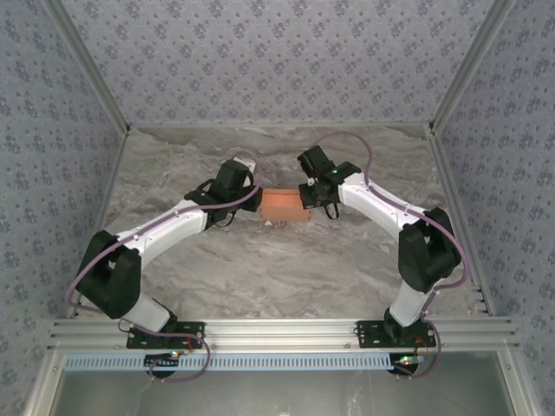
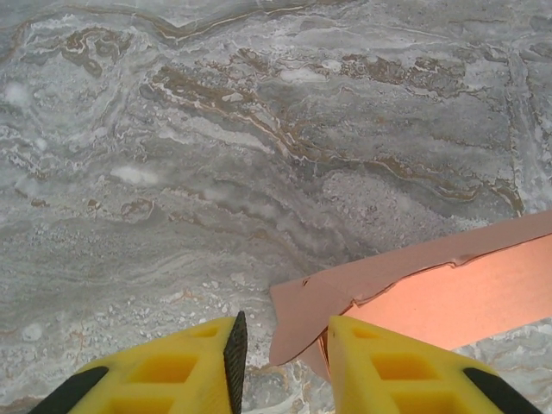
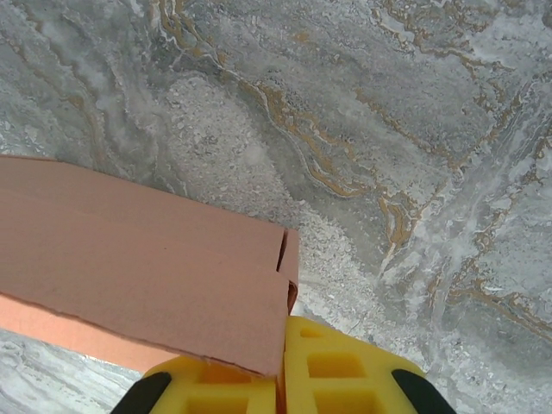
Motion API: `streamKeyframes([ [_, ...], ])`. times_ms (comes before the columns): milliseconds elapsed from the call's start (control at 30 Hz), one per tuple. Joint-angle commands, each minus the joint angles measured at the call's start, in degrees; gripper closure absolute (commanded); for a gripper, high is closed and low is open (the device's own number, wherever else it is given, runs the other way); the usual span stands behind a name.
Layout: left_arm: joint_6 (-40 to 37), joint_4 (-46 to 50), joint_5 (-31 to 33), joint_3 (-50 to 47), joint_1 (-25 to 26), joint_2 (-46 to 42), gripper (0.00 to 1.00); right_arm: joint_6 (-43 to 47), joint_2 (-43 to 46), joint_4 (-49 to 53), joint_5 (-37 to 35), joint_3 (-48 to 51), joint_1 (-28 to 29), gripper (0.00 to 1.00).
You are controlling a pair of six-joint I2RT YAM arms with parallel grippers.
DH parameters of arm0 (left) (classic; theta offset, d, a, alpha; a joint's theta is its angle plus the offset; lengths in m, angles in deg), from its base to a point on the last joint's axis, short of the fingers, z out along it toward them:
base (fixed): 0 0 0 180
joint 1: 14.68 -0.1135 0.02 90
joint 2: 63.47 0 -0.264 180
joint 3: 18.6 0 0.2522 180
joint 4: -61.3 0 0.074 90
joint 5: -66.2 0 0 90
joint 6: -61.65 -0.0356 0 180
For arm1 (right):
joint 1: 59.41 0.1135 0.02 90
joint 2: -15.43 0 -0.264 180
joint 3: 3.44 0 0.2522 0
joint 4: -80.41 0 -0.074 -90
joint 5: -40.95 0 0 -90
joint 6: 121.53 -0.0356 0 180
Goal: Fold the paper box
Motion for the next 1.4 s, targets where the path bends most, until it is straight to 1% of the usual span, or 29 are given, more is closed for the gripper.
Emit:
streamKeyframes([
  [0, -2.4, 3.25, 1.49, 2.2, 0.45, 1.71, 0.7, -1.99, -0.47, 1.29, 1.21, -2.56, 0.02, 0.9],
  [200, -2.22, 4.6, 2.15, 3.71, 0.41, 3.42, 0.77, -2.12, -0.82, 1.81, 1.57, -3.57, 0.19, 0.79],
  [233, -2.46, 4.99, 1.99, 4.22, 0.41, 3.76, 0.81, -2.23, -0.74, 1.78, 1.52, -3.55, 0.21, 0.78],
  [400, -2.43, 7.46, 2.81, 6.33, 0.45, 5.22, 0.87, -2.26, -1.13, 1.57, 1.26, -3.55, 0.06, 0.78],
  [533, -2.22, 8.28, 3.88, 6.85, 0.42, 5.29, 0.89, -2.12, -1.13, 1.16, 1.04, -3.28, 0.06, 0.78],
  [567, -2.23, 8.43, 3.84, 7.03, 0.44, 5.36, 0.88, -1.97, -1.14, 1.2, 0.9, -3.28, 0.08, 0.78],
  [667, -2.14, 9.26, 3.61, 7.19, 0.4, 4.16, 0.77, -1.54, -1.02, 1.55, 0.62, -3.37, -0.12, 0.78],
  [767, -1.99, 9.79, 3.93, 7.03, 0.31, 1.86, 0.64, -1.29, -0.9, 1.75, 0.69, -3.47, -0.2, 0.77],
  [833, -1.58, 10.15, 4.6, 7.09, -0.15, 0.55, 0.56, -1.3, -0.73, 1.89, 0.71, -3.46, -0.13, 0.74],
  [967, -2.55, 10.37, 3.91, 8.33, -1.76, 0.91, 0.47, -1.21, -0.4, 2.12, 0.94, -3.64, -0.21, 0.67],
  [1100, -5.51, 9.91, 2.07, 10.73, -2.63, 3.74, 0.46, -1.77, -0.15, 2.31, 1.27, -4.2, -0.13, 0.66],
  [1200, -6.21, 9.73, 1.34, 12.32, -3.26, 6.03, 0.46, -2.41, -0.11, 2.28, 1.33, -4.16, -0.2, 0.68],
  [1367, -6.73, 10.11, -1.03, 13.28, -3.53, 7.47, 0.53, -3.39, 0.25, 2.35, 2.23, -3.93, -0.12, 0.73],
])
